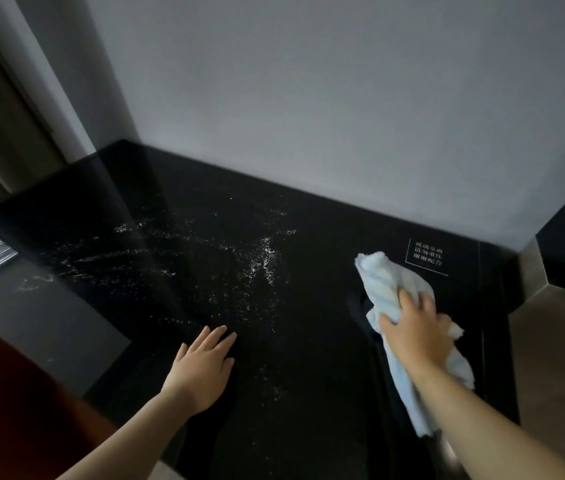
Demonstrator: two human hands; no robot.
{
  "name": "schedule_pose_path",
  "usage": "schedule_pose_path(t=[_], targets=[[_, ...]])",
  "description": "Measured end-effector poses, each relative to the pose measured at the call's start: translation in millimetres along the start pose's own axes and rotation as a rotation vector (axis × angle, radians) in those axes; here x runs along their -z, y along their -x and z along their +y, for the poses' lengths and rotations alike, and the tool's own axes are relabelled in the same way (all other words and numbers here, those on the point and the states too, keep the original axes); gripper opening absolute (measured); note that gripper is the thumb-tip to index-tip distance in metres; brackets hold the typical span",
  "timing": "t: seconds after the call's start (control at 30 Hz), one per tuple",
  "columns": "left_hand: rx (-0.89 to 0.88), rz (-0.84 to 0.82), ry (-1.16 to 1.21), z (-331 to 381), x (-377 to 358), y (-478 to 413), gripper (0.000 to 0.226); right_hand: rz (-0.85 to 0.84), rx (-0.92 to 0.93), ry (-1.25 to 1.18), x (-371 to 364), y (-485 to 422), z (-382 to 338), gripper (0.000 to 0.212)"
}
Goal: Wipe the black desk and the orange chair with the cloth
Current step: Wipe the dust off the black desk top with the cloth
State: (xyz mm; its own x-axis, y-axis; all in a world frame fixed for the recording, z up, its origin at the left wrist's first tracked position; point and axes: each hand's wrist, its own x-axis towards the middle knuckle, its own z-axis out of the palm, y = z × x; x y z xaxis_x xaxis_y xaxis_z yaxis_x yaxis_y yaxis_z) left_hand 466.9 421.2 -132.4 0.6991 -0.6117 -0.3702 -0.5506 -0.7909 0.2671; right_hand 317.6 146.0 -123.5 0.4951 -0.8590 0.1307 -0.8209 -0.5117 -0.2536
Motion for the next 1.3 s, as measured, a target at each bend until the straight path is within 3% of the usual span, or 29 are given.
schedule_pose_path(t=[0.1,0.23,0.3,0.33,0.4,0.47,0.6,0.7,0.83,0.9,0.97,1.1,1.17,1.3], targets=[[-0.024,0.025,-0.003,-5,-8,8,0.051,-0.058,0.045,0.142,-10,33,-14,0.056],[-0.074,0.067,0.001,-14,-12,12,0.049,-0.044,0.356,-0.101,-20,106,-77,0.053],[-0.109,0.056,-0.017,-20,-11,14,0.049,-0.126,0.415,-0.256,-18,125,-95,0.048],[-0.126,0.038,-0.027,-24,-10,16,0.049,-0.152,0.391,-0.326,-14,126,-95,0.046],[-0.164,-0.006,-0.052,-33,-7,21,0.049,-0.007,0.254,-0.374,-4,116,-73,0.049],[-0.202,-0.039,-0.082,-41,-6,25,0.05,0.152,0.056,-0.231,11,103,-27,0.053],[-0.269,-0.031,-0.104,-50,-9,29,0.052,0.171,-0.215,0.059,14,133,22,0.046],[-0.3,-0.023,-0.096,-55,-12,31,0.051,0.14,-0.185,0.017,2,181,-29,0.052],[-0.362,-0.015,-0.121,-66,-14,37,0.05,0.135,0.027,-0.104,-7,227,-118,0.059],[-0.382,-0.038,-0.085,-71,-11,38,0.049,0.138,0.08,-0.145,-6,235,-125,0.058],[-0.39,-0.086,-0.041,-78,-6,37,0.049,0.185,-0.071,-0.146,1,234,-96,0.058],[-0.426,-0.101,-0.061,-92,-5,43,0.052,0.227,-0.552,0.016,14,238,-28,0.061],[-0.432,-0.093,-0.049,-96,-8,46,0.053,0.225,-0.517,0.031,6,244,-48,0.064],[-0.435,-0.069,-0.034,-99,-12,46,0.052,0.12,-0.175,-0.028,-12,262,-138,0.069]])
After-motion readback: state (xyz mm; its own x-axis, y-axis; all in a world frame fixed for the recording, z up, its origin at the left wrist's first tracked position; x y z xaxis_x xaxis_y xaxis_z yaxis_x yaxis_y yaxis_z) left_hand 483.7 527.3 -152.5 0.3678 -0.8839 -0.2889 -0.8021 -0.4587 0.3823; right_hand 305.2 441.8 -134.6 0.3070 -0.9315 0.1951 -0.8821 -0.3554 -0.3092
